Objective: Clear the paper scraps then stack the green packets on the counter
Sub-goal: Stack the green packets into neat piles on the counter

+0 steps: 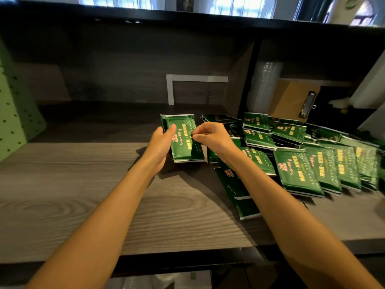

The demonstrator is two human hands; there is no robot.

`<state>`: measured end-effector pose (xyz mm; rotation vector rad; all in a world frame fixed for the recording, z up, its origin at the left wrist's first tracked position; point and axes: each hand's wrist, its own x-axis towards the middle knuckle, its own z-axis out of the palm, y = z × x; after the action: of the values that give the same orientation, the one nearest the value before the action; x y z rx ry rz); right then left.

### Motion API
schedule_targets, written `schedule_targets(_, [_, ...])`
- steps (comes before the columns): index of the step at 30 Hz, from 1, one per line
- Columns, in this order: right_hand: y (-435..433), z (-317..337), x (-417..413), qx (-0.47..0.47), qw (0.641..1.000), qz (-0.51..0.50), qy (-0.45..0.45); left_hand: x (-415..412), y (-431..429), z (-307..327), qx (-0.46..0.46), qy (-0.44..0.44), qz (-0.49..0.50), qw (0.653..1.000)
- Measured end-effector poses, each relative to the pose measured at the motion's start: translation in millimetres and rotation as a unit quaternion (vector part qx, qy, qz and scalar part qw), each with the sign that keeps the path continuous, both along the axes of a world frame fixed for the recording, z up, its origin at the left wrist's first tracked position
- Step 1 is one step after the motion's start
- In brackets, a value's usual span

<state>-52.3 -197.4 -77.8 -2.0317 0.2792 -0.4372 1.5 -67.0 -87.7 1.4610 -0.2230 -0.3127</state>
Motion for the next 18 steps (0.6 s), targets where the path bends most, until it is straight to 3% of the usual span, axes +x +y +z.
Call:
schedule_targets(4, [-6, 8, -2, -0.027, 0.999, -0.031, 0.002, 3, 1, -5, 0.037, -0.022, -0.004, 0.999])
schedule_targets(8, [-26, 5, -10, -0.243, 0.955, -0.159, 0.064, 6, 4, -4, 0.041, 0.002, 0.015, 0.999])
schedule_targets(13, [-22, -6, -13, -0.394, 0.898, -0.094, 0.169, 9, 9, -5, 0.061, 0.012, 0.040, 0.997])
schedule_targets(18, [-18, -7, -6, -0.382, 0.905, -0.015, 0.189, 14, 17, -2, 0.070, 0.023, 0.050, 0.996])
